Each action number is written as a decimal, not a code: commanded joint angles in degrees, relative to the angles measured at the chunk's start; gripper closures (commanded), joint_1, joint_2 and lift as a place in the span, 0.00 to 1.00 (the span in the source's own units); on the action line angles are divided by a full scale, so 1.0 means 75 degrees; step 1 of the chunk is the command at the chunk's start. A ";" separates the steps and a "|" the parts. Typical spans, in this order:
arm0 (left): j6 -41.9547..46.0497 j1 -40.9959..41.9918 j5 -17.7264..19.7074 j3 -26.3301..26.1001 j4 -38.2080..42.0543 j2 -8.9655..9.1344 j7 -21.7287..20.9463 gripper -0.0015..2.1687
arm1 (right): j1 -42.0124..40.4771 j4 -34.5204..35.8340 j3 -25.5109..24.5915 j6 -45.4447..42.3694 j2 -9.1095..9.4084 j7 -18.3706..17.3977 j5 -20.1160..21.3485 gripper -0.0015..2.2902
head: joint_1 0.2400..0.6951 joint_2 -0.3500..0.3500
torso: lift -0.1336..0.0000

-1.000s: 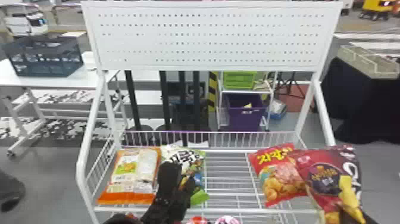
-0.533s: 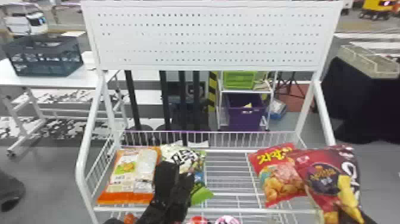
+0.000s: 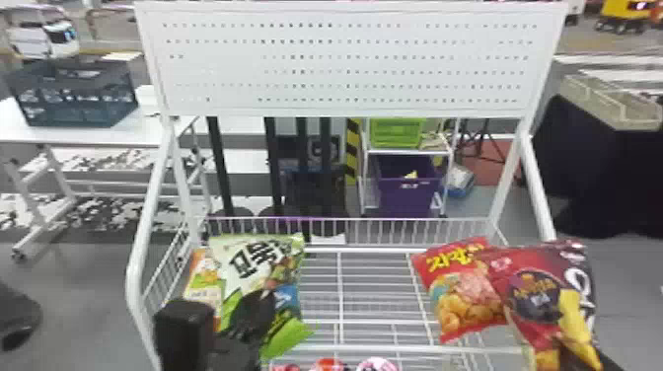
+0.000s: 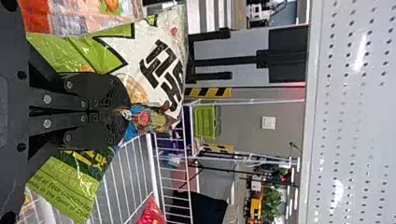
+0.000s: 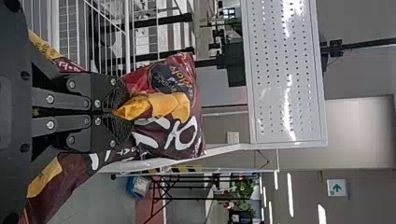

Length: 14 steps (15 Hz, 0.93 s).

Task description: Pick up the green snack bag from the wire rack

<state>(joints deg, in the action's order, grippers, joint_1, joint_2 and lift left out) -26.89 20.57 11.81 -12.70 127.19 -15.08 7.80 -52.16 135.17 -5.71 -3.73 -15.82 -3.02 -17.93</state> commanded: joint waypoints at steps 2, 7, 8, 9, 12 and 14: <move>0.0872 0.1323 0.0007 0.0674 0.0596 -0.0075 -0.0114 0.92 | 0.0028 -0.0023 0.0047 0.0000 -0.0011 0.0004 0.0000 0.95 | 0.57 0.50 | 1.00; 0.2981 0.2554 0.0007 0.1167 0.0935 -0.0052 -0.0079 0.92 | 0.0040 -0.0023 0.0070 0.0023 -0.0023 0.0004 0.0000 0.95 | 0.57 0.50 | 1.00; 0.3263 0.2683 -0.0017 0.1167 0.0924 -0.0040 0.0003 0.92 | 0.0040 -0.0035 0.0070 0.0023 -0.0035 0.0004 0.0000 0.95 | 0.57 0.50 | 1.00; 0.3310 0.2765 -0.0017 0.1178 0.0912 -0.0028 0.0003 0.92 | 0.0040 -0.0035 0.0070 0.0023 -0.0035 0.0004 0.0000 0.95 | 0.57 0.50 | 1.00; 0.3356 0.2847 -0.0017 0.1237 0.0900 -0.0028 0.0014 0.92 | 0.0052 -0.0046 0.0070 0.0023 -0.0058 -0.0008 0.0000 0.95 | 0.57 0.50 | 1.00; 0.3356 0.2835 -0.0017 0.1249 0.0877 -0.0016 0.0014 0.92 | 0.0052 -0.0035 0.0070 0.0023 -0.0058 0.0004 0.0000 0.95 | 0.57 0.50 | 1.00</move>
<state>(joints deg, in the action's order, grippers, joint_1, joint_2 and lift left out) -1.73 41.89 11.69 -3.38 133.86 -15.25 7.91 -51.77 134.83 -5.18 -3.55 -16.24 -3.03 -17.97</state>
